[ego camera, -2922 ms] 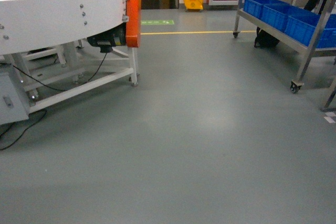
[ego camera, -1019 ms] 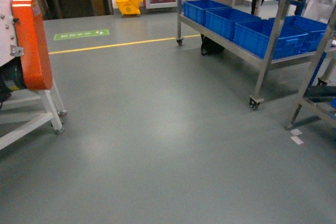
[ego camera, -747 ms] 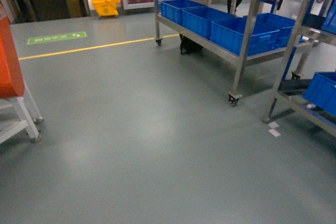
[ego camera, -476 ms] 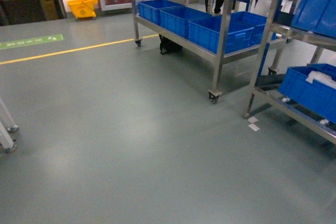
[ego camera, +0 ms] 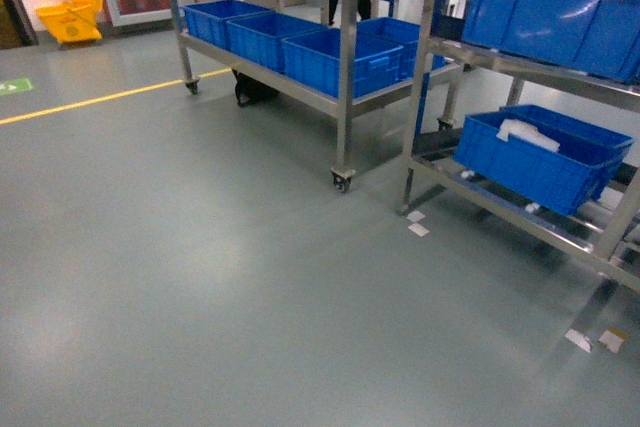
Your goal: Pick red block from blue box to shelf
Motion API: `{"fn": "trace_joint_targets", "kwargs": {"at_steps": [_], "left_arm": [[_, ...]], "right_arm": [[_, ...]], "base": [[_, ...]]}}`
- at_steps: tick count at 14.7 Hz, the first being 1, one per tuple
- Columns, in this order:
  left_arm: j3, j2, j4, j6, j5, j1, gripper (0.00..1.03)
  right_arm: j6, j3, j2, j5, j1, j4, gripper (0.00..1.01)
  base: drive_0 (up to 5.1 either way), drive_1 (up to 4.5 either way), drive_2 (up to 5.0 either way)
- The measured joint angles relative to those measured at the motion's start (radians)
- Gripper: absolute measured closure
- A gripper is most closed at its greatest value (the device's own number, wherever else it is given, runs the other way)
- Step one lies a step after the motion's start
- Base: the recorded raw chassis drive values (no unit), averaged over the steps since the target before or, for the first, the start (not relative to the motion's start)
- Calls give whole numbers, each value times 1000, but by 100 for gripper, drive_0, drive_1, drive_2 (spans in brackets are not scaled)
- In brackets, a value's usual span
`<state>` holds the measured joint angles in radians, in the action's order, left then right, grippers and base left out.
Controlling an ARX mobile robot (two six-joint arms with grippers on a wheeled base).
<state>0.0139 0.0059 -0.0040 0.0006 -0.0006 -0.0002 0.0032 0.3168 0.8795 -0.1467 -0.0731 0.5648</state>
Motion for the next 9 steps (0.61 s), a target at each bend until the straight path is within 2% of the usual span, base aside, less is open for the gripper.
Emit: {"fn": "trace_joint_targets", "kwargs": {"at_steps": [9], "left_arm": [[0,0,0,0,0,0,5]], "right_arm": [[0,0,0,0,0,0,73]], "base": [[-157,-157,-157]]}}
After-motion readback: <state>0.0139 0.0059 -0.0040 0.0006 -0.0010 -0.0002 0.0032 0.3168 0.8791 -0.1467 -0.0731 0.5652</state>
